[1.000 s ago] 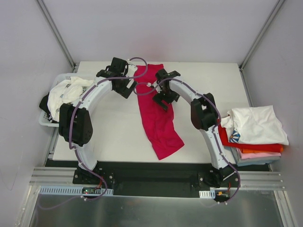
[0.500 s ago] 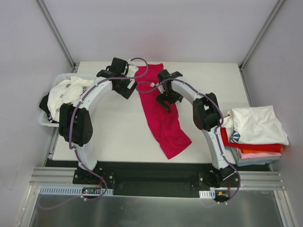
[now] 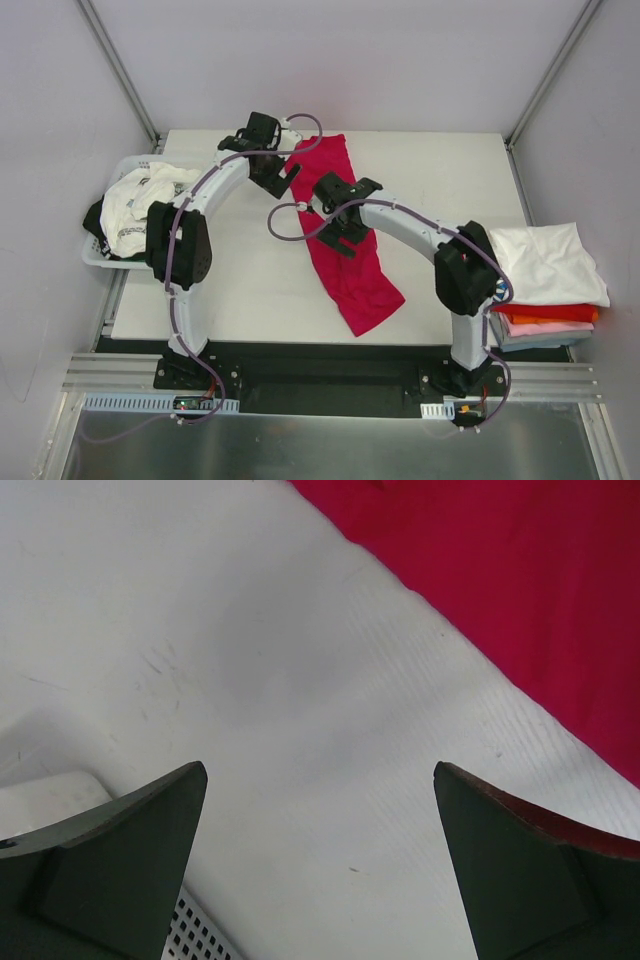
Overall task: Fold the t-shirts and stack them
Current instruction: Rotate the tshirt 90 degrees
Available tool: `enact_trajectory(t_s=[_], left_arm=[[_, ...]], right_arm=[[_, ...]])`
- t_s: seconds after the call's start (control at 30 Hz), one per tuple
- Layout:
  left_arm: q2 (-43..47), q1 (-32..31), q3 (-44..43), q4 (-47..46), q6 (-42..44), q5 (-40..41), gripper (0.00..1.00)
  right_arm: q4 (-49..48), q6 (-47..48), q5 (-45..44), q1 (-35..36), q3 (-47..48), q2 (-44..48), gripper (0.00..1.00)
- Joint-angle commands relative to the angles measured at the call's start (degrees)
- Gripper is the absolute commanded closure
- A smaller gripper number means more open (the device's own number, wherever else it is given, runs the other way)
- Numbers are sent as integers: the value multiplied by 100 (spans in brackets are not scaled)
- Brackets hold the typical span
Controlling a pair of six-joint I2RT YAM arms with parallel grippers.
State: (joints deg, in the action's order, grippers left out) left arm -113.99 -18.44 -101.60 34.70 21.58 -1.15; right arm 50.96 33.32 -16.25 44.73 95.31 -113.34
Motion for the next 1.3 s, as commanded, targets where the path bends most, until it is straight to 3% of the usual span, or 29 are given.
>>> enact_trajectory(t_s=[0.0, 0.27, 0.67, 0.97, 1.27], left_arm=[[-123, -46, -193, 46, 109, -122, 2], [-299, -125, -211, 55, 83, -518, 2], [-852, -398, -774, 55, 320, -18, 1], [-844, -398, -589, 55, 461, 246, 2], [-738, -398, -492, 63, 470, 370, 2]], right_arm=[[-68, 148, -299, 106, -931, 900, 4], [-7, 438, -159, 413, -2155, 1849, 4], [169, 456, 333, 1028, -3404, 2685, 4], [-174, 693, 579, 1740, -3879, 2791, 4], [-464, 965, 641, 1829, -3941, 2431, 4]])
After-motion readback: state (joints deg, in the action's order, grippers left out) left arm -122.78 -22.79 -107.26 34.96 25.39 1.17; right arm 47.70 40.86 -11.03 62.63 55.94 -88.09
